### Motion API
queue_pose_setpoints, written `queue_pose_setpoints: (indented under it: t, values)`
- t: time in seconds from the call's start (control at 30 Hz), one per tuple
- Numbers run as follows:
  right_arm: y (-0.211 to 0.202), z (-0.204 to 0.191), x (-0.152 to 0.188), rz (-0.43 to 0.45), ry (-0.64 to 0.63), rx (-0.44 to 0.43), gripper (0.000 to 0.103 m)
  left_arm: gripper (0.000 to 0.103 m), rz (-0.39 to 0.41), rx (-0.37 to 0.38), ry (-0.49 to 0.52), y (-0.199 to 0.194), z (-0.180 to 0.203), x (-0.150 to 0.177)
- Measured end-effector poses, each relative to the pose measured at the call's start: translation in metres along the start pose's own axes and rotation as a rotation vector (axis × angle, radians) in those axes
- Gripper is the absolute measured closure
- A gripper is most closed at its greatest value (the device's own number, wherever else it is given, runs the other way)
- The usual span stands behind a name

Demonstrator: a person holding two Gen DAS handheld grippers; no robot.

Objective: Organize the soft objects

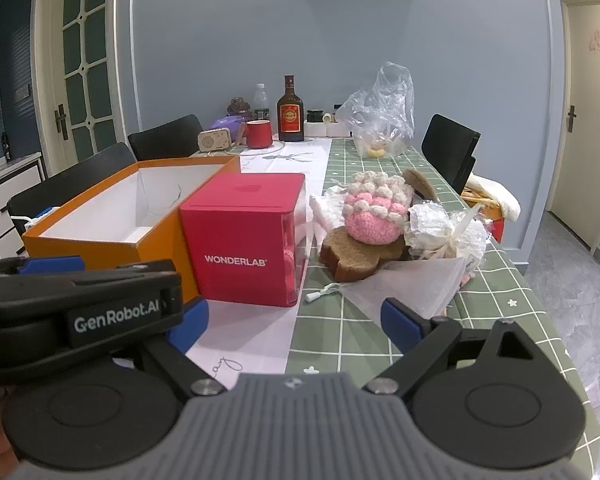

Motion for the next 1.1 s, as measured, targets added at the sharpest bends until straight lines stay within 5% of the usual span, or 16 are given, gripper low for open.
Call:
queue_pose_setpoints:
  t: [0.9,1.1]
  values:
    - [-0.007,0.011,0.008,0.014,0.013,0.000,0.015,0.017,0.016,-0.001,0.006,-0.006,0.011,0.005]
    - [-0.017,0.041,0.013,0.035,0.059,0.049,0.010,0.017,0.001,0.099,0.023,-0.009,0.040,0.003]
Point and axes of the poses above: each gripper's, at about its wrist camera, not at the fingertips, and y roughly the way its jaws point, z to its right, x to its underside, the point moved 10 cm from there along y, roughly the way its jaws point, and after that the axes turned 13 degrees about -z, right-handed, at the moved point
